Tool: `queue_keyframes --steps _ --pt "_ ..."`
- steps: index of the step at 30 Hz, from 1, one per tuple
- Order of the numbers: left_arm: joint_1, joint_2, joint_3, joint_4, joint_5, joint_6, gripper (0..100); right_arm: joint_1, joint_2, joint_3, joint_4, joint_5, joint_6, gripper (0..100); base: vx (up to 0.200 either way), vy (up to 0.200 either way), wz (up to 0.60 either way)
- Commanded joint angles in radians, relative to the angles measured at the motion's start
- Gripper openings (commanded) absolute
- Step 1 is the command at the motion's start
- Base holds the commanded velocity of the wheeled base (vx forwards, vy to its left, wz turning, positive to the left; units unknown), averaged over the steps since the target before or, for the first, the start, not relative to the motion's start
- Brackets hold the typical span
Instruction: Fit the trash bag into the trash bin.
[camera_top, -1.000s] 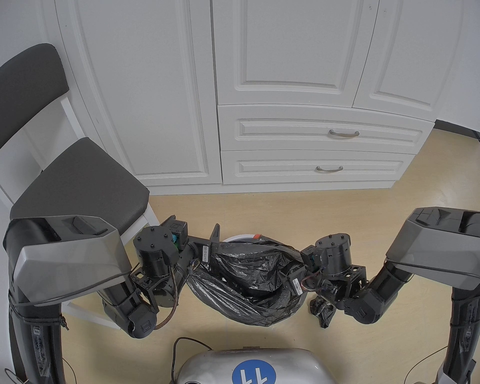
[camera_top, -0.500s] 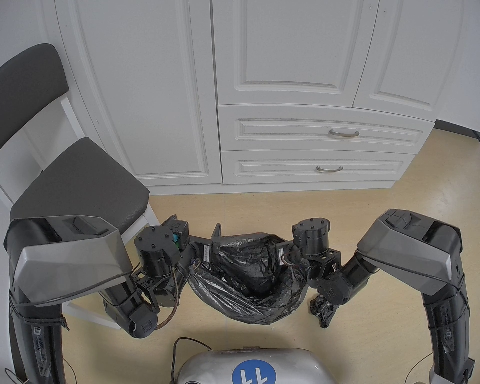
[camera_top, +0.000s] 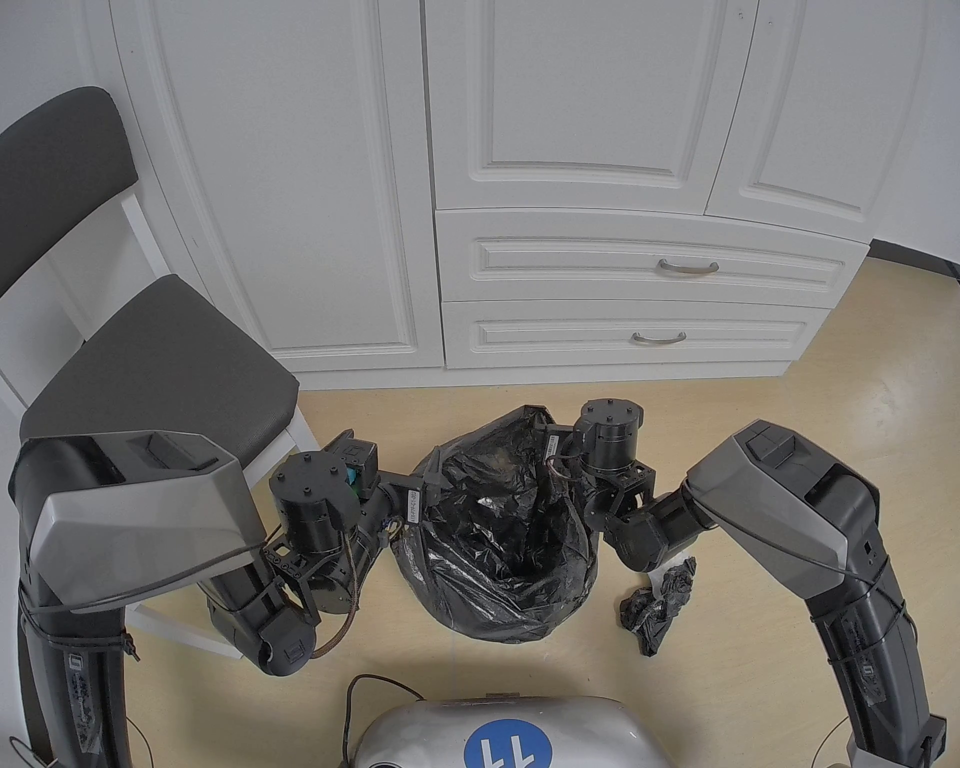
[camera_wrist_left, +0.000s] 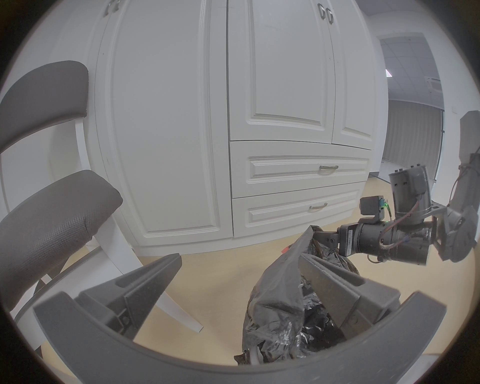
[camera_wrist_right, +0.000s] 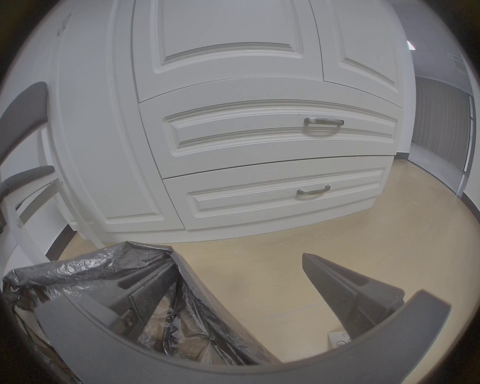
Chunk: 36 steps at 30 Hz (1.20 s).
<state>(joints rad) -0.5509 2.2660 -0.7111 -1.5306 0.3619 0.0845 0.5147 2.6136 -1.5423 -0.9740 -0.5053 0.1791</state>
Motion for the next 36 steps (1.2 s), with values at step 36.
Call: queue_keyframes --steps 36 --pt "0.17 0.162 -0.036 0.06 0.124 0.218 100 0.019 -0.334 0.531 0.06 0.044 -0.191 100 0.0 0.0 0.0"
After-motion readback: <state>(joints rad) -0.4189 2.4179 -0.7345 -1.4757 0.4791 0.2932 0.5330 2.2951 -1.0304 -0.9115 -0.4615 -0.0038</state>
